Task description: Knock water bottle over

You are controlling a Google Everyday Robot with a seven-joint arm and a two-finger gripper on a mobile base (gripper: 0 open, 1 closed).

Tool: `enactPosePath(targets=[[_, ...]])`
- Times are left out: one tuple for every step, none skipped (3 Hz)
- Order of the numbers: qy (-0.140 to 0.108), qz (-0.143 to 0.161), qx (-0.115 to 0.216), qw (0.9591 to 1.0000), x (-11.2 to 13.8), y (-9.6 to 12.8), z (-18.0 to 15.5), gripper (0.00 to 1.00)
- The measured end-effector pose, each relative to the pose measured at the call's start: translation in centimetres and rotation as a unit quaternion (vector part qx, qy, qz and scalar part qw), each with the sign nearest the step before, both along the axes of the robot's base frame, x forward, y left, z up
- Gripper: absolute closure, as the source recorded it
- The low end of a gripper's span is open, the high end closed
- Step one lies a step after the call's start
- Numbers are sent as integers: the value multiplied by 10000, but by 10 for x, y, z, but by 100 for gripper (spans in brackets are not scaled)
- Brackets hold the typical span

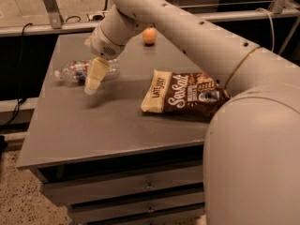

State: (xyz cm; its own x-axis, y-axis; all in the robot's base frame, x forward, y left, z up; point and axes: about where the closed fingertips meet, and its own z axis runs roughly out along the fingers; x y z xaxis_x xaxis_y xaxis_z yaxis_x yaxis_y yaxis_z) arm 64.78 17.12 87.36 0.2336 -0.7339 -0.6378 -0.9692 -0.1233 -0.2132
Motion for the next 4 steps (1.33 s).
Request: enactPosePath(targets=[[64,-245,265,9993,0,-26,4,0],[45,-485,564,9972,4,-52,12,0],[-188,-743,772,9941,17,-99,33,0],[-222,-774,793,9936,19,-105,36,0]])
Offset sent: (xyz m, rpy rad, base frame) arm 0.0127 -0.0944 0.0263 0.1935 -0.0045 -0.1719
